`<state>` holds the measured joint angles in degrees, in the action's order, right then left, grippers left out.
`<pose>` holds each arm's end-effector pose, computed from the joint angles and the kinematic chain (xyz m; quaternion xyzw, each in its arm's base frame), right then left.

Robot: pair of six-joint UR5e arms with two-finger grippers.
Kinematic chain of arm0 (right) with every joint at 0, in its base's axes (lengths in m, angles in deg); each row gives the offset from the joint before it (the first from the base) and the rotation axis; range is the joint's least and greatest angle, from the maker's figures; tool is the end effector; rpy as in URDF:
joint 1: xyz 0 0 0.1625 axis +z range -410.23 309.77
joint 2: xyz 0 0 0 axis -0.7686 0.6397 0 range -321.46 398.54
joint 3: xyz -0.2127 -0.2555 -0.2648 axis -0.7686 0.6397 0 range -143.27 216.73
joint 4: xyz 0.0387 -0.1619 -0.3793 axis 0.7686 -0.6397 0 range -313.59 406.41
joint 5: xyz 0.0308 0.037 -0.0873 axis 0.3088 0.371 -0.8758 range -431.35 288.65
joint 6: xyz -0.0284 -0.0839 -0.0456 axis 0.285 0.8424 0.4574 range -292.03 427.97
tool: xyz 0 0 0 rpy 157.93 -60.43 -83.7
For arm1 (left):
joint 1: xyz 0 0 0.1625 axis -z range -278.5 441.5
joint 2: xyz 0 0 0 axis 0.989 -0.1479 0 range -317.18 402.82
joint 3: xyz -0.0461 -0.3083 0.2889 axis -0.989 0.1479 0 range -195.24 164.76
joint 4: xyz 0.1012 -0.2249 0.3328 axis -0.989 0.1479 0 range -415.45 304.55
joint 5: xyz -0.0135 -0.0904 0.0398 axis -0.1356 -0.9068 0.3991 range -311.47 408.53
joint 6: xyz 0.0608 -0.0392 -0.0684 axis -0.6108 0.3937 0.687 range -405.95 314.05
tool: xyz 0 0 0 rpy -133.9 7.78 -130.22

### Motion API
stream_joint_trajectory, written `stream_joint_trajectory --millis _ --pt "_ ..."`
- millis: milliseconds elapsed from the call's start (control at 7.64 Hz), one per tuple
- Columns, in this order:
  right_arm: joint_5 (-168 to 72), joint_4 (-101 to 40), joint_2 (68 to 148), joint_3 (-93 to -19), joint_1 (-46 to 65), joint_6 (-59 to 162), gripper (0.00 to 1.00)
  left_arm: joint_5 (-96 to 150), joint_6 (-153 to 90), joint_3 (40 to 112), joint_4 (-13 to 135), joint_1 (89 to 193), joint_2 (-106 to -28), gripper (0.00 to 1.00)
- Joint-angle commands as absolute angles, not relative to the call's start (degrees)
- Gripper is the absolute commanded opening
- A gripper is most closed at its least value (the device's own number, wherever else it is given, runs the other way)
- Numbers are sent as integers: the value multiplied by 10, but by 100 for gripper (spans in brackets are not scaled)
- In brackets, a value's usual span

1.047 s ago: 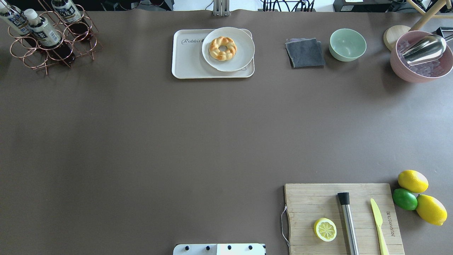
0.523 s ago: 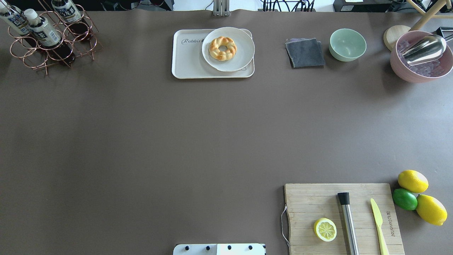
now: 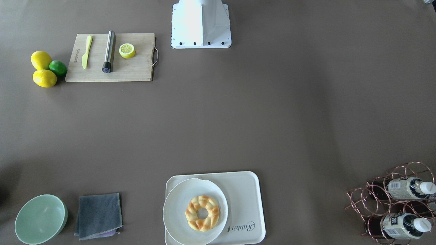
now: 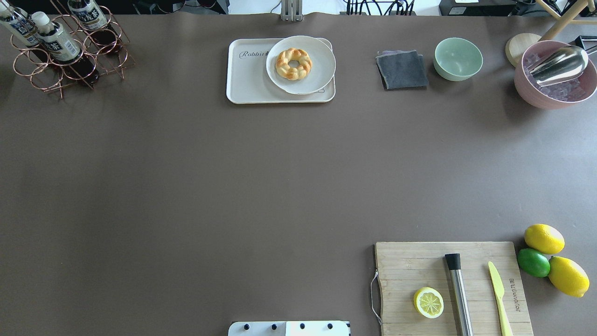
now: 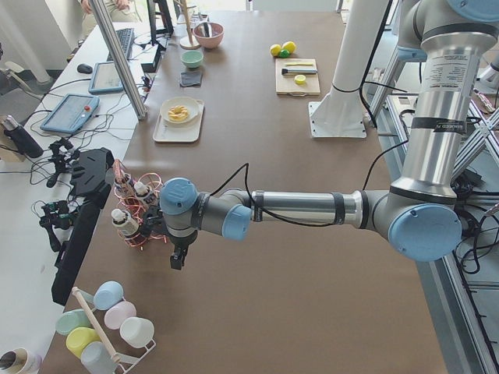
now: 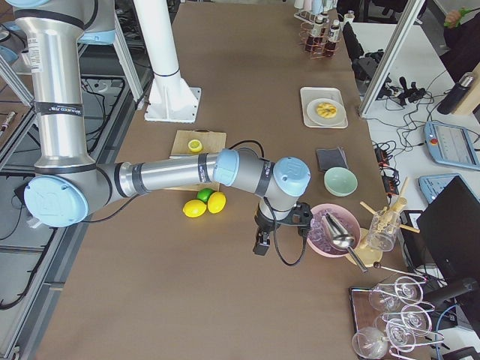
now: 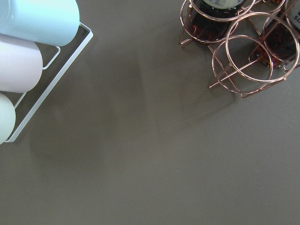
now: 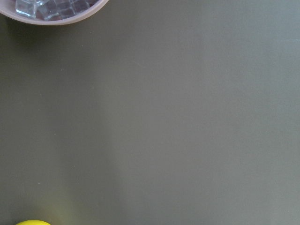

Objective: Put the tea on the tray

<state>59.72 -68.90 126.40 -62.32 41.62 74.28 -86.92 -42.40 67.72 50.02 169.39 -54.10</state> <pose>0.0832 -0.4765 0.6082 -0.0900 -0.3554 0.0069 0.9304 -0.0419 -0.5599 0.6261 0.1042 0.3884 0.0401 0.9147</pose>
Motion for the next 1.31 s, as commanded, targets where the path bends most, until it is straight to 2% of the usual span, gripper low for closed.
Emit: stream_joint_trajectory --millis 0,654,916,1178 --pt "610 -689 1264 -624 416 743 100 -869 -423 677 500 1694 -542 98" --pt "610 -689 1264 -624 416 743 100 -872 -423 700 507 1688 -546 98" --pt "610 -689 1263 -624 414 737 100 -853 -424 766 525 1626 -563 98" --pt "610 -688 1263 -623 413 728 100 -740 -417 777 573 1566 -602 98"
